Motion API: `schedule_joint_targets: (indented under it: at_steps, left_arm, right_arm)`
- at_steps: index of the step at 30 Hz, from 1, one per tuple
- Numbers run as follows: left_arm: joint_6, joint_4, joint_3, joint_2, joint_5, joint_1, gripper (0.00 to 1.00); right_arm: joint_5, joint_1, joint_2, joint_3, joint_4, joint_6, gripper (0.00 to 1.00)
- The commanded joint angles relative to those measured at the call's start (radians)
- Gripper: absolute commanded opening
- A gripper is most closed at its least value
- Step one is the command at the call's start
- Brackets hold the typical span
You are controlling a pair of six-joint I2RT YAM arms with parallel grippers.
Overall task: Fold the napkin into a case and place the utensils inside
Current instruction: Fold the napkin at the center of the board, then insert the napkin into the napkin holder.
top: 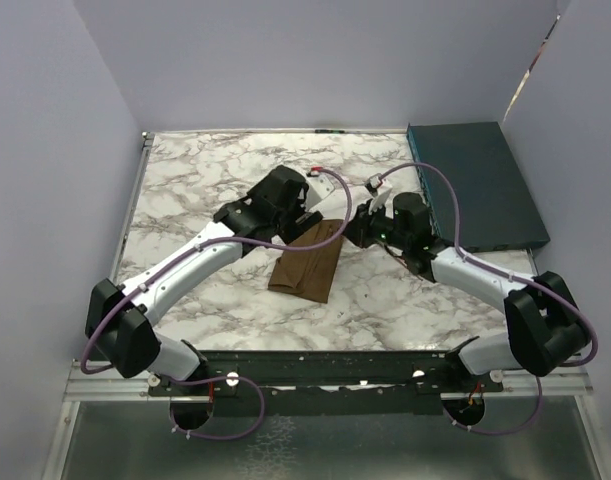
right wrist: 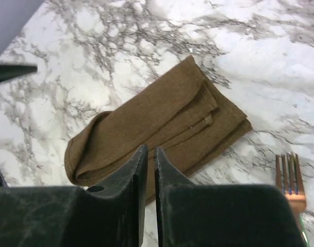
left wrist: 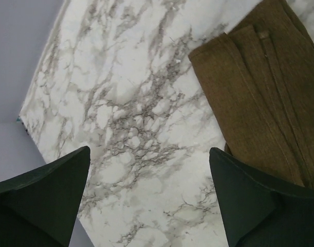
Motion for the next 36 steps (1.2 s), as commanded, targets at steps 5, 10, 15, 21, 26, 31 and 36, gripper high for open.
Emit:
schedule_joint_targets:
  at_steps: [5, 10, 15, 21, 26, 31, 36]
  left_arm:
    - [-0.047, -0.047, -0.107, 0.147, 0.134, -0.037, 0.99]
    - [-0.115, -0.037, -0.112, 0.215, 0.178, -0.038, 0.99]
    - [-0.123, 0.018, -0.110, 0.281, 0.189, -0.037, 0.99]
    - [-0.112, 0.084, -0.132, 0.381, 0.187, -0.038, 0.98]
    - [-0.092, 0.122, -0.162, 0.418, 0.170, -0.035, 0.96]
    - [-0.052, 0.135, -0.184, 0.439, 0.189, -0.034, 0.94]
    - [0.041, 0.132, -0.192, 0.478, 0.185, -0.034, 0.87]
  right_arm:
    - [0.059, -0.003, -0.125, -0.113, -0.089, -0.104, 0.03]
    - [-0.001, 0.079, -0.182, -0.204, -0.096, -0.199, 0.01]
    - [0.146, 0.298, -0.172, -0.179, -0.202, -0.397, 0.01]
    - [0.381, 0.448, -0.156, -0.080, -0.398, -0.601, 0.25]
    - [0.538, 0.451, -0.226, -0.104, -0.389, -0.621, 0.26]
    - [0.678, 0.449, -0.459, -0.260, -0.142, -0.502, 0.19]
    - [0.631, 0.449, -0.624, -0.370, -0.037, -0.498, 0.28]
